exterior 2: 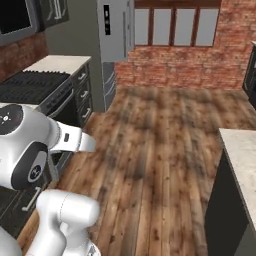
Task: Take the cheese, steak, and garlic from the fridge and place them on the plate on the dining counter to create an appetizer plate.
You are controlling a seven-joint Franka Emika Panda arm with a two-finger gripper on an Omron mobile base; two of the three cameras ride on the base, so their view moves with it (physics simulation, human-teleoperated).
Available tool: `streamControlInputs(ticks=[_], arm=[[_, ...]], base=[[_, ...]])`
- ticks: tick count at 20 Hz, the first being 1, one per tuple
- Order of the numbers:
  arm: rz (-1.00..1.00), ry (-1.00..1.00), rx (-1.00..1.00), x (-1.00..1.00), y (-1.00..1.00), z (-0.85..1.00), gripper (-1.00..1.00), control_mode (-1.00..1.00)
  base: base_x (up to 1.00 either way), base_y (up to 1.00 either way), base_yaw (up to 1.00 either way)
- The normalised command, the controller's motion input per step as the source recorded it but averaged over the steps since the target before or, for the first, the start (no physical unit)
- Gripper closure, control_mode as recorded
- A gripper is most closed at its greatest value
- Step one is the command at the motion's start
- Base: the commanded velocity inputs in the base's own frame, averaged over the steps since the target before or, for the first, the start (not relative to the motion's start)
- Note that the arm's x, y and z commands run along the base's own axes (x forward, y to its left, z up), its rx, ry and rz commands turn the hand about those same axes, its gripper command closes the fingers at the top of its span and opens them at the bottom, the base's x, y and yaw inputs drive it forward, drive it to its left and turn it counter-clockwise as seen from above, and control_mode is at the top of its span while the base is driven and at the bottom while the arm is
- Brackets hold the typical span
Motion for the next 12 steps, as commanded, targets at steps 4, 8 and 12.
streamControlInputs(ticks=[4,8,12], arm=[[0.0,0.0,0.0,0.0,0.0,0.0,-1.0,1.0],[0.0,0.0,0.0,0.0,0.0,0.0,-1.0,1.0],[0.0,0.0,0.0,0.0,0.0,0.0,-1.0,1.0]], base=[[1.0,0.0,-0.15],[1.0,0.0,-0.15],[1.0,0.0,-0.1]])
